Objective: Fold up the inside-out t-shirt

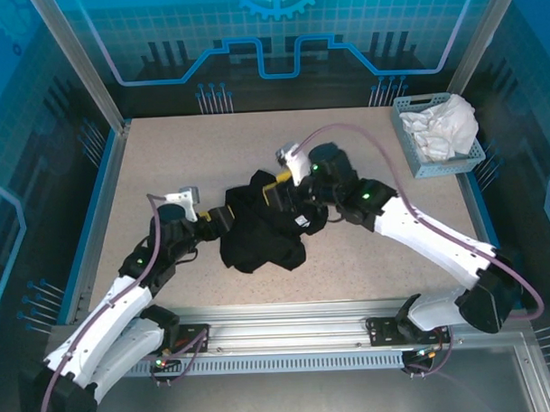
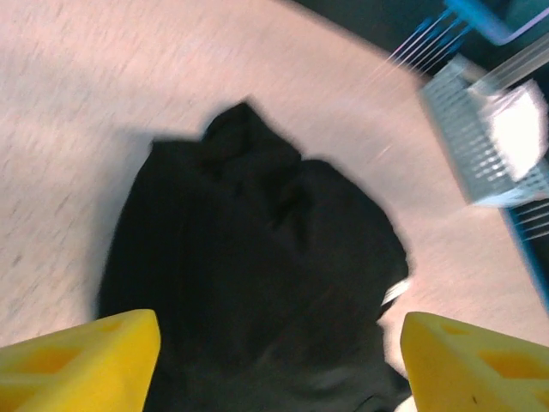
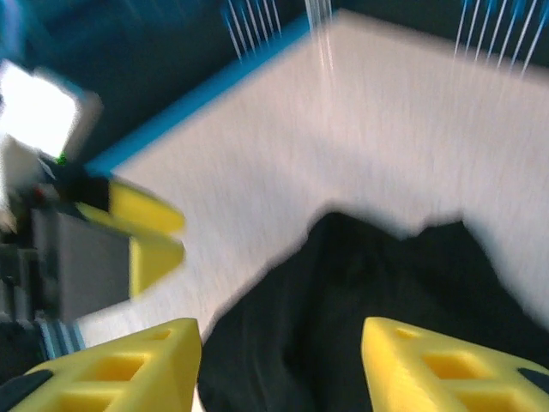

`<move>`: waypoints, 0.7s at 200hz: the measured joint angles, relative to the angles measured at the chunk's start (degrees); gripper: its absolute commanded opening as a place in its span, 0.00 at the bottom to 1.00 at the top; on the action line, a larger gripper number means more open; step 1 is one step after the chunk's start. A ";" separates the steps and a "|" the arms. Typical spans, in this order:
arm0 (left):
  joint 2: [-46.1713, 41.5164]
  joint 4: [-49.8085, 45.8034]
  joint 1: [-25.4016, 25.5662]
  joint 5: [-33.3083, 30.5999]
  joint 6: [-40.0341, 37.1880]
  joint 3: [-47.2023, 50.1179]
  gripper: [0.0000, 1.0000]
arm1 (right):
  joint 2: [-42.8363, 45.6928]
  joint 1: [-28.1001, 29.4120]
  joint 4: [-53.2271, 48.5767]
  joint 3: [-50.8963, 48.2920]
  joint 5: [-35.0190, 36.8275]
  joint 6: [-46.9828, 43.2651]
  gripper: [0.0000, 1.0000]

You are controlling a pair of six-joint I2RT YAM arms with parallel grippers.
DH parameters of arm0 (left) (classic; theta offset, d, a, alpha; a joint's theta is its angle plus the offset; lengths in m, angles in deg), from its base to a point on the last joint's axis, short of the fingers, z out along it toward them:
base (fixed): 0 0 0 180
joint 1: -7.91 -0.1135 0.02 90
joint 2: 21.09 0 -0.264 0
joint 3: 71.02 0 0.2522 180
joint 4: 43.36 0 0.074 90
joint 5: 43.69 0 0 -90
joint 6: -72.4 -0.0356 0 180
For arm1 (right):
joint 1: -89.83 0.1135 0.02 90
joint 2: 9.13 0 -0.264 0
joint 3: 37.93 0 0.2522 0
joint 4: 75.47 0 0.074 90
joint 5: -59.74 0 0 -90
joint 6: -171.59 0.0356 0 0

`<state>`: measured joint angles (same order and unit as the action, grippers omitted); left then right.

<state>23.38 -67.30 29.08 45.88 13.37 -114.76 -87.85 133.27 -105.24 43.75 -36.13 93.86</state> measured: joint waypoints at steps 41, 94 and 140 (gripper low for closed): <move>4.76 -2.16 0.00 0.52 1.14 8.11 0.87 | -9.81 3.10 -2.03 -9.05 0.24 1.62 0.15; 10.93 0.85 0.04 5.03 2.38 9.57 0.86 | -10.12 2.93 -2.54 -7.37 -1.81 2.08 0.00; 2.97 1.40 0.50 6.62 2.36 9.57 0.86 | -2.32 -0.66 -0.39 -1.49 -10.27 4.48 0.00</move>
<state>26.35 -65.90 29.58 52.51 15.73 -105.18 -90.17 132.62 -105.64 42.27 -46.40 98.34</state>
